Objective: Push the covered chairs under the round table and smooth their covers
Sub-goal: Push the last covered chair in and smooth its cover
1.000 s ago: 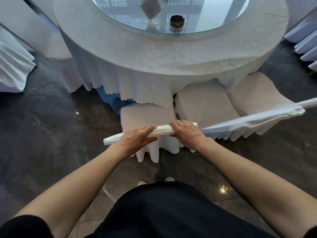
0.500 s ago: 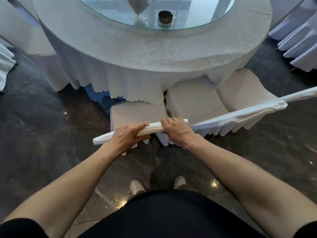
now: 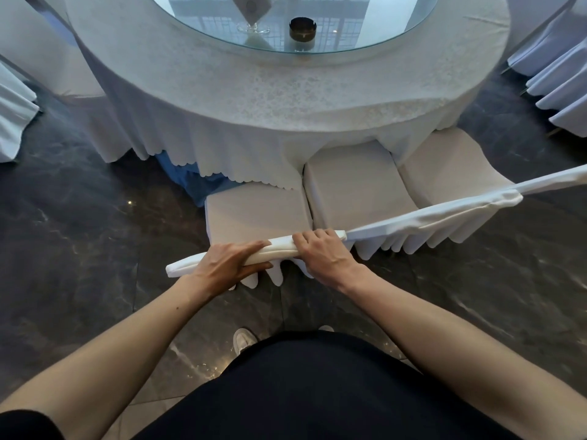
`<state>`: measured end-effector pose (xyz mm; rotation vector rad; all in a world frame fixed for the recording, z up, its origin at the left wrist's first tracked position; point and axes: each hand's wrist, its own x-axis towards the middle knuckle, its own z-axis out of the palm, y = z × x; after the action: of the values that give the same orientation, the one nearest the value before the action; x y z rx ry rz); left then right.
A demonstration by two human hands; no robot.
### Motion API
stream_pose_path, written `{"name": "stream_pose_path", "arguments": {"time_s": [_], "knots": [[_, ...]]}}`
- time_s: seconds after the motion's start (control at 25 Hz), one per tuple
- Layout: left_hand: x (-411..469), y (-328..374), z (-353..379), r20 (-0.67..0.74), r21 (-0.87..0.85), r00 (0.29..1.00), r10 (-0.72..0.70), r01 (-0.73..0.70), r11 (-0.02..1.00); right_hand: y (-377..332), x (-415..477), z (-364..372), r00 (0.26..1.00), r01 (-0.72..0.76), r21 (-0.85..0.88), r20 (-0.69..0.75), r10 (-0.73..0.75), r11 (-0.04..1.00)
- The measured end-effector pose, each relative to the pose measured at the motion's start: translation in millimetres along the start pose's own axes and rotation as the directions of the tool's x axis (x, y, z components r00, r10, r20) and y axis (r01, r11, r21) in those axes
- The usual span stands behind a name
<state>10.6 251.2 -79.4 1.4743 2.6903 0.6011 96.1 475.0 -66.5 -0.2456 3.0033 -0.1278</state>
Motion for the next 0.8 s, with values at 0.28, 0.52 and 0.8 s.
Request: {"name": "stream_pose_path", "arguments": {"time_s": [0.28, 0.52, 0.8], "knots": [[-2.8, 9.0, 0.8, 0.066, -0.054, 0.997, -0.044, 0.047, 0.997, 2.9, -7.6, 2.5, 1.000, 0.004, -0.026, -0.009, -0.004, 1.000], [-3.2, 9.3, 0.6, 0.050, -0.065, 0.998, -0.022, 0.026, 0.998, 0.8, -9.0, 3.3, 1.000, -0.022, -0.049, 0.005, 0.022, 0.999], [-4.3, 8.6, 2.2, 0.026, -0.047, 1.000, -0.014, 0.015, 0.999, 2.0, -8.1, 8.3, 0.998, -0.056, 0.021, 0.025, 0.056, 0.998]]}}
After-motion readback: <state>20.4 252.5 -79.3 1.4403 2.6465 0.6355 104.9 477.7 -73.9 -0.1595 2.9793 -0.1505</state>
